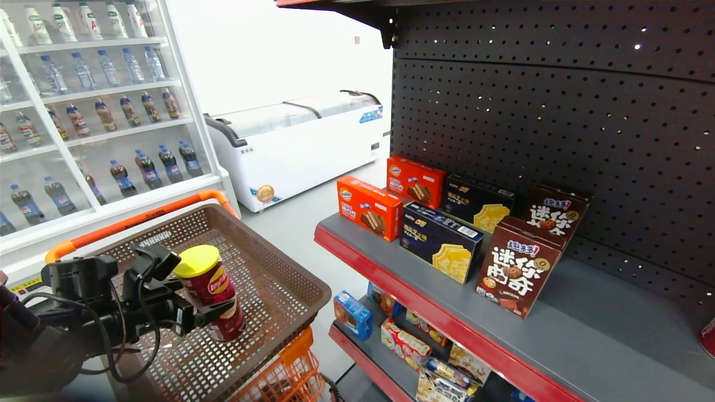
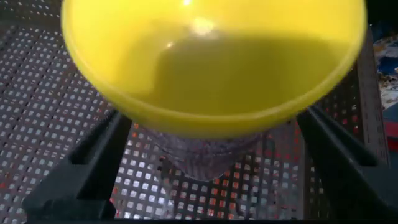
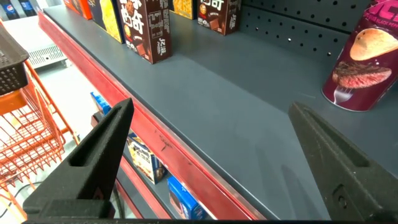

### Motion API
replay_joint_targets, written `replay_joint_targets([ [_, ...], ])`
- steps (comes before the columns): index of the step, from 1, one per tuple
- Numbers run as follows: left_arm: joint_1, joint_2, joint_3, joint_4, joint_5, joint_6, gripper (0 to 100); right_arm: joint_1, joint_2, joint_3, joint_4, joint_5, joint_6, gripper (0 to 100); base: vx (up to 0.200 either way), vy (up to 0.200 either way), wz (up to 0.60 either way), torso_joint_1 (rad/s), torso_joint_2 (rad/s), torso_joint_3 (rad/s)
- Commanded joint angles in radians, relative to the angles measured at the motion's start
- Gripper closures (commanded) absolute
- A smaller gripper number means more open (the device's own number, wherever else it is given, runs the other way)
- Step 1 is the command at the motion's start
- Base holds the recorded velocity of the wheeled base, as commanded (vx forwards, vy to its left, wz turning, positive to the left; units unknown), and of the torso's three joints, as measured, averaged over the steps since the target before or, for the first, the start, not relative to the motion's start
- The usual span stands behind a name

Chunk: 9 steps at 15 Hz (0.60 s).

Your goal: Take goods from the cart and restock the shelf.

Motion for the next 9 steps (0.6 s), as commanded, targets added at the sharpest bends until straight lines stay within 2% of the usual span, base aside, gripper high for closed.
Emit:
replay_joint_targets([
  [1,-0.006,0.054,-0.024,-0.006,-0.003,0.003,100,0.0,0.0,0.0,0.001,0.001,0.001,0,0.0,0.0,0.0,0.0,0.0,0.0],
  [3,-0.022,0.071,-0.079,0.003,0.009,0.003,100,0.0,0.0,0.0,-0.001,0.001,0.001,0,0.0,0.0,0.0,0.0,0.0,0.0],
  [7,-0.022,0.076,-0.081,-0.011,0.012,0.003,100,0.0,0.0,0.0,-0.001,0.001,-0.001,0,0.0,0.0,0.0,0.0,0.0,0.0],
  [8,-0.022,0.07,-0.087,-0.02,0.012,0.003,100,0.0,0.0,0.0,-0.001,0.001,0.001,0,0.0,0.0,0.0,0.0,0.0,0.0],
  [9,-0.02,0.039,-0.076,-0.077,0.012,0.003,100,0.0,0.0,0.0,-0.001,0.001,-0.001,0,0.0,0.0,0.0,0.0,0.0,0.0],
])
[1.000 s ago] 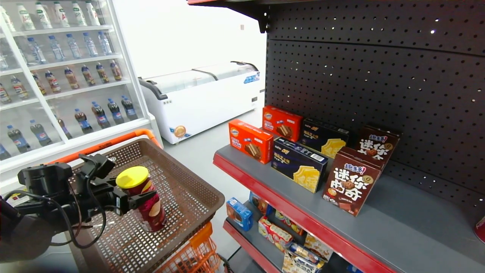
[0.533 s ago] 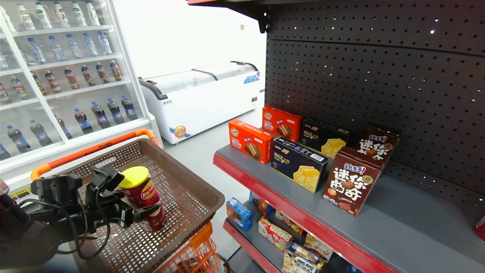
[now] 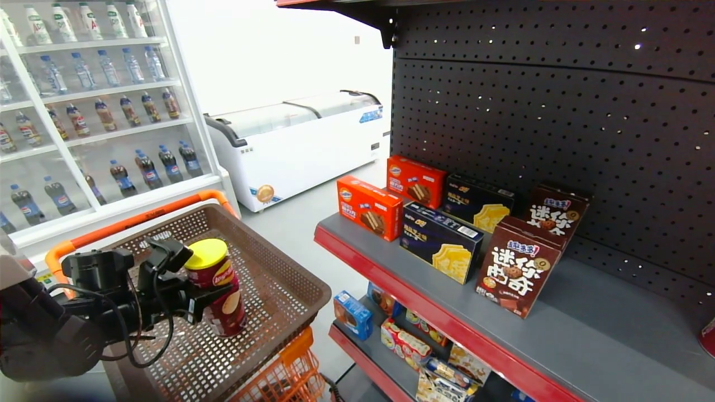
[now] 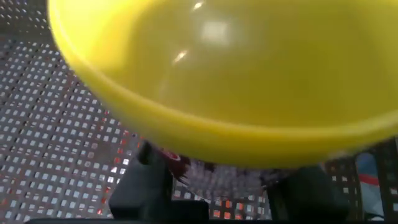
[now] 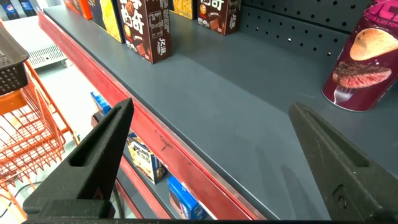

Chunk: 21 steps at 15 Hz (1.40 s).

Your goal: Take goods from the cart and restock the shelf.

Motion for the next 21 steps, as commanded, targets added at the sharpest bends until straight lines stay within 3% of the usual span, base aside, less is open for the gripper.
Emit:
replay_joint_targets([
  [1,0.005,-0.071,0.031,-0.066,-0.001,0.0,100,0.0,0.0,0.0,0.001,0.0,0.0,0,0.0,0.0,0.0,0.0,0.0,0.0],
  [2,0.017,-0.129,0.043,-0.063,0.021,0.006,100,0.0,0.0,0.0,-0.001,0.0,0.0,0,0.0,0.0,0.0,0.0,0.0,0.0],
  [3,0.022,-0.184,0.04,-0.056,0.055,-0.009,100,0.0,0.0,0.0,0.001,0.0,-0.001,0,0.0,0.0,0.0,0.0,0.0,0.0],
  [4,0.019,-0.302,0.047,-0.022,0.088,-0.064,100,0.0,0.0,0.0,-0.001,0.0,0.0,0,0.0,0.0,0.0,0.0,0.0,0.0],
  [5,0.019,-0.407,0.049,0.055,0.101,-0.147,100,0.0,0.0,0.0,-0.001,0.0,-0.001,0,0.0,0.0,0.0,0.0,0.0,0.0],
  [6,0.023,-0.496,0.047,0.147,0.134,-0.201,100,0.0,0.0,0.0,-0.001,0.0,-0.001,0,0.0,0.0,0.0,0.0,0.0,0.0],
  [7,0.03,-0.643,0.035,0.32,0.266,-0.228,100,0.0,0.0,0.0,-0.001,0.0,0.0,0,0.0,0.0,0.0,0.0,0.0,0.0],
  [8,0.026,-0.743,0.037,0.425,0.325,-0.228,100,0.0,0.0,0.0,0.001,0.0,-0.001,0,0.0,0.0,0.0,0.0,0.0,0.0],
  [9,0.022,-0.772,0.038,0.449,0.326,-0.23,100,0.0,0.0,0.0,-0.001,0.0,0.0,0,0.0,0.0,0.0,0.0,0.0,0.0],
  [10,0.013,-0.907,0.071,0.53,0.377,-0.236,100,0.0,0.0,0.0,-0.001,0.0,0.0,0,0.0,0.0,0.0,0.0,0.0,0.0],
  [11,0.016,-0.968,0.1,0.54,0.431,-0.238,100,0.0,0.0,0.0,-0.001,0.0,-0.001,0,0.0,0.0,0.0,0.0,0.0,0.0],
  [13,0.007,-1.097,0.189,0.537,0.481,-0.239,100,0.0,0.0,0.0,-0.001,0.0,-0.001,0,0.0,0.0,0.0,0.0,0.0,0.0],
  [15,0.005,-1.229,0.268,0.518,0.478,-0.273,100,0.0,0.0,0.0,-0.001,0.0,-0.001,0,0.0,0.0,0.0,0.0,0.0,0.0],
  [16,0.005,-1.333,0.313,0.527,0.478,-0.316,100,0.0,0.0,0.0,0.001,0.0,-0.001,0,0.0,0.0,0.0,0.0,0.0,0.0],
  [21,0.011,-1.577,0.402,0.584,0.481,-0.316,100,0.0,0.0,0.0,-0.001,0.0,-0.001,0,0.0,0.0,0.0,0.0,0.0,0.0],
])
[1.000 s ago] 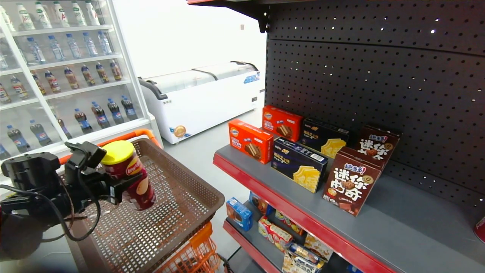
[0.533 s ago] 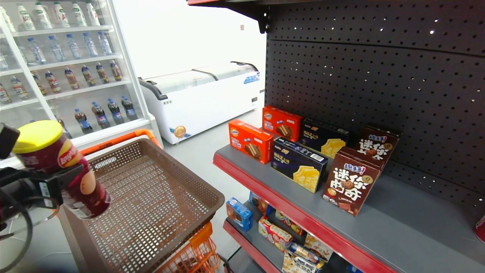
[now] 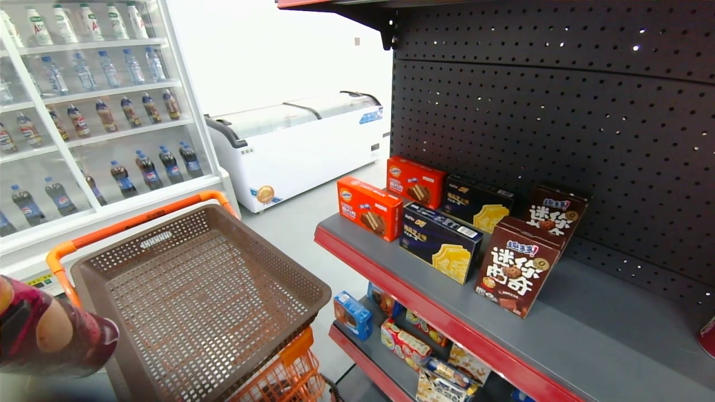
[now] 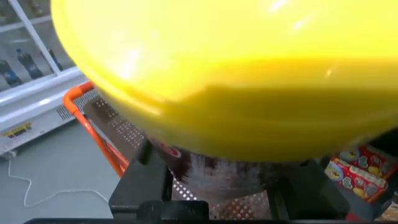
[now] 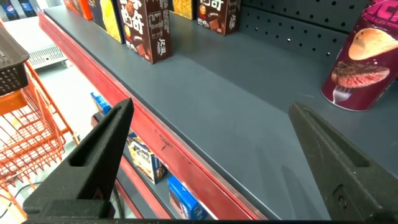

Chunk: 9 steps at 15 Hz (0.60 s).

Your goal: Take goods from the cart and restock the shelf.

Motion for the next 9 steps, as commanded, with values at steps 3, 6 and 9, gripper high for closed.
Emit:
replay_joint_targets([
  [3,0.005,-0.238,0.028,0.152,0.002,0.002,100,0.0,0.0,0.0,0.001,0.001,-0.001,0,0.0,0.0,-0.4,0.0,0.0,0.002],
  [6,0.003,-0.294,0.025,0.209,0.002,-0.001,100,0.0,0.0,0.0,0.001,0.001,-0.001,0,0.0,0.0,-0.6,0.002,0.0,0.002],
  [9,0.0,-0.308,0.032,0.235,-0.001,-0.003,100,0.0,0.0,0.0,0.001,0.001,-0.001,0,0.0,0.0,-0.6,0.002,0.0,0.002],
])
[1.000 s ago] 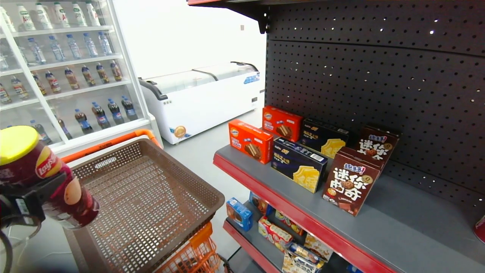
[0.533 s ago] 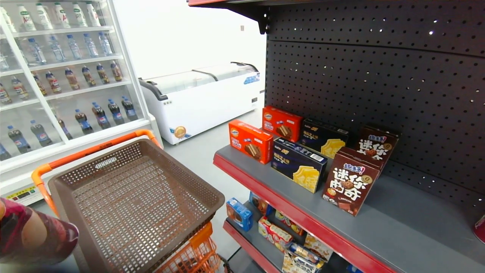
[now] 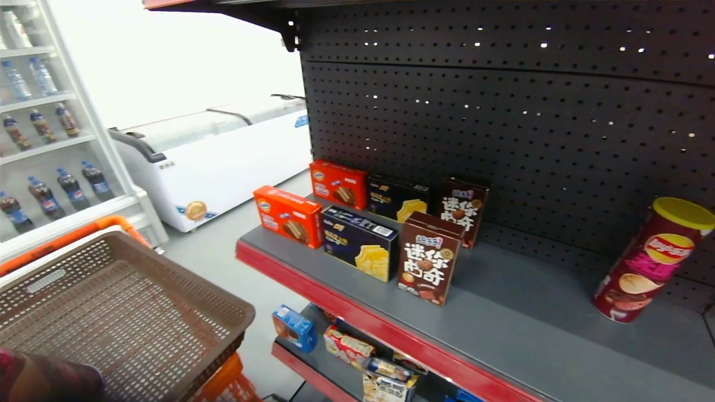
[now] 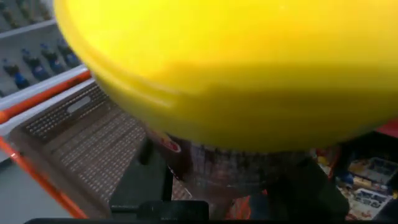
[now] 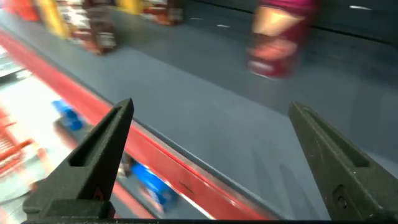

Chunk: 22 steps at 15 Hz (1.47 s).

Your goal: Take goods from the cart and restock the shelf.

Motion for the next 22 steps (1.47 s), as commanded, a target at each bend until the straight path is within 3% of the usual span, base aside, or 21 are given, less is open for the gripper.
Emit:
replay_joint_targets([
  [1,-0.002,-0.025,0.008,0.002,-0.002,-0.001,100,0.0,0.0,0.0,0.0,0.001,0.0,0,0.0,0.0,-0.6,0.002,0.0,0.002],
  [4,-0.016,-0.03,0.018,0.003,-0.005,-0.004,100,0.0,0.0,0.0,0.0,0.001,0.0,0,0.0,0.0,-0.6,0.001,0.0,-0.001],
  [7,-0.114,-0.073,0.011,0.081,-0.002,-0.001,100,0.0,0.0,0.0,0.0,0.001,0.0,0,0.0,0.0,-0.6,0.002,0.0,0.006],
  [8,-0.122,-0.102,0.006,0.12,-0.001,0.0,100,0.0,0.0,0.0,0.0,0.001,0.0,0,0.0,0.0,-0.6,0.007,0.0,-0.002],
  [11,-0.125,-0.14,0.002,0.173,-0.004,0.0,100,0.0,0.0,0.0,0.0,0.001,0.0,0,0.0,0.0,-0.4,0.0,0.0,0.003],
  [18,-0.125,-0.146,0.0,0.177,-0.004,-0.003,100,0.0,0.0,0.0,0.0,0.001,0.0,0,0.0,0.0,0.0,0.0,0.0,0.0],
  [22,-0.125,-0.151,0.002,0.177,-0.004,-0.003,100,0.0,0.0,0.0,0.0,0.001,0.0,0,0.0,0.0,-0.45,0.001,0.0,0.001],
])
